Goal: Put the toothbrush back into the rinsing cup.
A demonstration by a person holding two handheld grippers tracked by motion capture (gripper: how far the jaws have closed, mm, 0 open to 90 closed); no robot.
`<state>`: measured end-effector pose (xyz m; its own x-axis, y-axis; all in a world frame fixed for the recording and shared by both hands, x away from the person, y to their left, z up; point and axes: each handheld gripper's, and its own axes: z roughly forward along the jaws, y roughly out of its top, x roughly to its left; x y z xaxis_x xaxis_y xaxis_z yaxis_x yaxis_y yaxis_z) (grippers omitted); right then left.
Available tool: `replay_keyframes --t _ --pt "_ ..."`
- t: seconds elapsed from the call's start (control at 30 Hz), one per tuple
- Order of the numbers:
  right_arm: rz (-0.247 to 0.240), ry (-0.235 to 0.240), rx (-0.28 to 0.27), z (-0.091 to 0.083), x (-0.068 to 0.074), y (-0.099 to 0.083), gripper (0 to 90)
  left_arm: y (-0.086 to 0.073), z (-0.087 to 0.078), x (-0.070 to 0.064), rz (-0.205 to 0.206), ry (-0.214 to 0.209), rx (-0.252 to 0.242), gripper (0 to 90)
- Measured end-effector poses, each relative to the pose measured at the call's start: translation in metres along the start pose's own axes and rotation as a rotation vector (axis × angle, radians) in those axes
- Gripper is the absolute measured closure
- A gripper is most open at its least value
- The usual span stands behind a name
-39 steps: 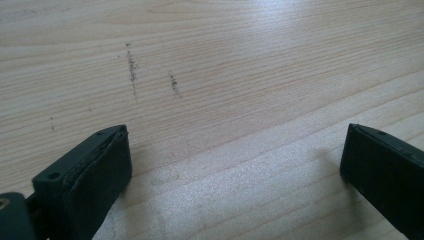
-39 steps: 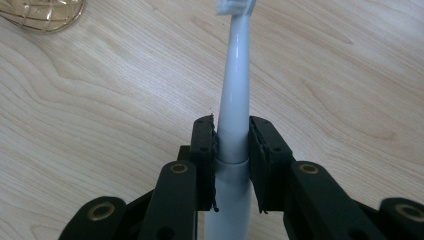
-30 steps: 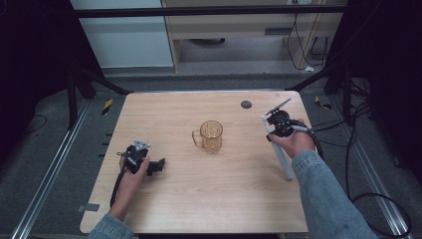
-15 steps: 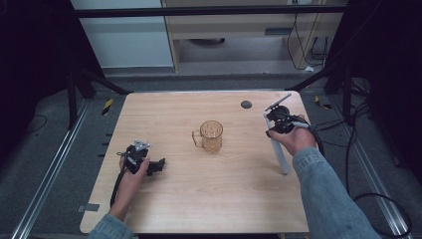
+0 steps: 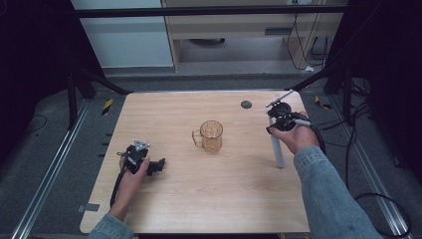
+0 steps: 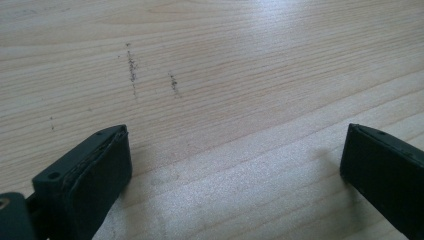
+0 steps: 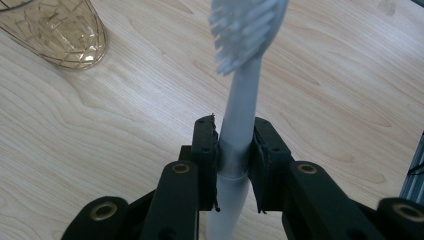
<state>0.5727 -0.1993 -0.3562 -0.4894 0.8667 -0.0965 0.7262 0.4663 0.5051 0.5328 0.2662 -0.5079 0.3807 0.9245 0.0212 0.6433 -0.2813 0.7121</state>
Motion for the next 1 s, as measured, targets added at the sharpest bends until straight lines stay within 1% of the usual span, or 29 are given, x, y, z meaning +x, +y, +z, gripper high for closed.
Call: replay_keyframes --t 0.1,0.17,0.33,0.43,0.5,0.63,0.67,0.8,0.9,0.93,1.0 --pt "-0.004 -0.003 -0.013 -0.003 -0.001 0.001 74.8 0.0 0.0 0.0 0.0 0.0 0.0 0.0" --pt "0.005 -0.006 -0.018 -0.004 -0.001 0.002 74.9 0.0 0.0 0.0 0.0 0.0 0.0 0.0" --pt "0.005 -0.014 -0.042 -0.009 -0.001 0.004 75.4 0.0 0.0 0.0 0.0 0.0 0.0 0.0" --pt "0.004 -0.013 -0.068 -0.011 -0.002 0.005 76.5 0.0 0.0 0.0 0.0 0.0 0.0 0.0" --pt "0.005 -0.016 -0.074 -0.011 -0.001 0.005 76.5 0.0 0.0 0.0 0.0 0.0 0.0 0.0" --pt "0.007 -0.013 -0.107 -0.013 -0.003 0.007 76.7 0.0 0.0 0.0 0.001 0.0 0.0 0.0" --pt "0.007 -0.013 -0.107 -0.013 -0.003 0.007 76.7 0.0 0.0 0.0 0.0 0.0 0.0 0.0" --pt "0.016 -0.011 -0.146 -0.017 -0.003 0.01 76.7 0.0 0.0 0.0 0.0 0.0 0.0 0.0" --pt "0.018 -0.009 -0.16 -0.019 -0.003 0.012 76.7 0.0 0.0 0.0 0.0 0.0 0.0 0.0" --pt "0.019 -0.006 -0.175 -0.02 -0.003 0.013 76.7 0.0 0.0 0.0 0.001 0.0 0.0 0.0" --pt "0.018 -0.005 -0.178 -0.02 -0.003 0.014 76.7 0.0 0.0 0.0 0.0 0.0 0.0 0.0"
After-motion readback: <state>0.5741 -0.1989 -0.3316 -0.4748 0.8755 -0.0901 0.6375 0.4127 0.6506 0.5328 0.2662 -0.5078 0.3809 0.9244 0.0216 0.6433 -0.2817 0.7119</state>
